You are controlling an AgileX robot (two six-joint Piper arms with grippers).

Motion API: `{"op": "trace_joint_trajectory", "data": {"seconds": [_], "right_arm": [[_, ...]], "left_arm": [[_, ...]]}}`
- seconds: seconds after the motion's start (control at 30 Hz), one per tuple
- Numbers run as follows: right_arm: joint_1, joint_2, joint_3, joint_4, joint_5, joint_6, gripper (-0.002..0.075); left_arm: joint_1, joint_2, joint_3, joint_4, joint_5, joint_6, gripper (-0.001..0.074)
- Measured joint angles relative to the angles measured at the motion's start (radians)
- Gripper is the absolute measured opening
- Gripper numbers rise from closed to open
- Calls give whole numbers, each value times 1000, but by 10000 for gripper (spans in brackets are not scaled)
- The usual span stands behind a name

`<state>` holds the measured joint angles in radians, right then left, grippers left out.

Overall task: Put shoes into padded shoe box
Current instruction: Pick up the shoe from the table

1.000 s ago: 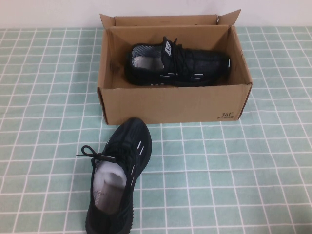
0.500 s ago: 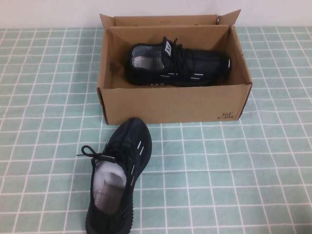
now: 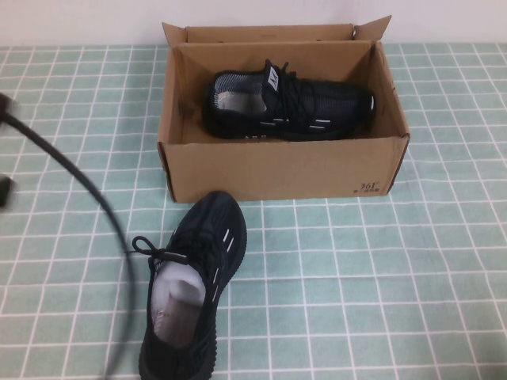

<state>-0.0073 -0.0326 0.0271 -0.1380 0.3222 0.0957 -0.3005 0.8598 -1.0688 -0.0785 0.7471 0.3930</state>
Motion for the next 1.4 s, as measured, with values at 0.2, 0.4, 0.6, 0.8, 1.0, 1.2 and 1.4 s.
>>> {"op": "trace_joint_trajectory", "data": {"seconds": [0.2, 0.4, 0.6, 0.8, 1.0, 1.2, 1.4], "right_arm": [[0, 0, 0, 0, 0, 0, -8], [0, 0, 0, 0, 0, 0, -8], [0, 0, 0, 0, 0, 0, -8], [0, 0, 0, 0, 0, 0, -8], [0, 0, 0, 0, 0, 0, -8], [0, 0, 0, 0, 0, 0, -8], [0, 0, 0, 0, 0, 0, -8]], "left_arm": [[-176, 155, -50, -25, 108, 161, -6], [-318, 253, -57, -18, 121, 185, 64], [-395, 347, -57, 51, 199, 187, 323], [-401, 416, -57, 127, 286, 187, 398], [-401, 439, -57, 178, 290, 187, 404], [-401, 486, -57, 192, 282, 187, 404], [-401, 540, -57, 193, 257, 206, 405]]}}
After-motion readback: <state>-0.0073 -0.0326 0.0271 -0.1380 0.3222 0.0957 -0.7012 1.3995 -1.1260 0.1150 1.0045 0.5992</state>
